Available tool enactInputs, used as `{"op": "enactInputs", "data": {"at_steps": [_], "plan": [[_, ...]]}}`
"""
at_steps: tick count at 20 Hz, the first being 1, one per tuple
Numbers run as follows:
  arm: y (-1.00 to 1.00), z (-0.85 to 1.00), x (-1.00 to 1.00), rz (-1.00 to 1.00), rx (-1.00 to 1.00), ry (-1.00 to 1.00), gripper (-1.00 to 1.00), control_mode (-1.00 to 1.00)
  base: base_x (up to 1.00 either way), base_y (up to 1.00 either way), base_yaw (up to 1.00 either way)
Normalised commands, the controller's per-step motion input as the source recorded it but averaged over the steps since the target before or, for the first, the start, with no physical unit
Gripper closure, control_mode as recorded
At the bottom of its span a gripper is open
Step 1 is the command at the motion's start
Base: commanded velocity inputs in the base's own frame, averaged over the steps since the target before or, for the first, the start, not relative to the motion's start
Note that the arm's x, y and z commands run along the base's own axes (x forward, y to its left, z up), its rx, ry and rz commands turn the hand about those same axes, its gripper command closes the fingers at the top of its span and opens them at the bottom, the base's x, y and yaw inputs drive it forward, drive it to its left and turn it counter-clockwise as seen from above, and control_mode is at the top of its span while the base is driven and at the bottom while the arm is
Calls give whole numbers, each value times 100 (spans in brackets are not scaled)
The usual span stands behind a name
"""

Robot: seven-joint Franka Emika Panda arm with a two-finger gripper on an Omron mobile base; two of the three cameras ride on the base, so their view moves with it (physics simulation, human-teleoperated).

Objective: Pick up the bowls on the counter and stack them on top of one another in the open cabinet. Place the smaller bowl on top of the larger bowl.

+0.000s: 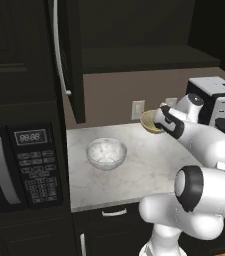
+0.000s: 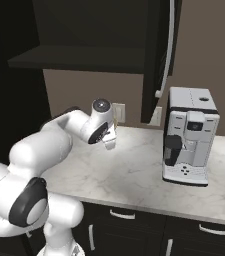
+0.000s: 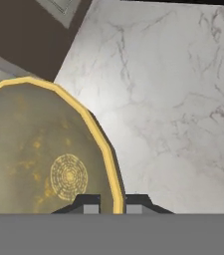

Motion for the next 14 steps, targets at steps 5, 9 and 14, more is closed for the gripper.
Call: {"op": "enactInputs", "data": {"at_steps": [5,9,14], "plan": [[36,5,-10,27,0,0,100,-100,0,0,0],[40,2,-13,26,0,0,100,-100,0,0,0],[47,0,-16,25,0,0,100,-100,0,0,0]]}}
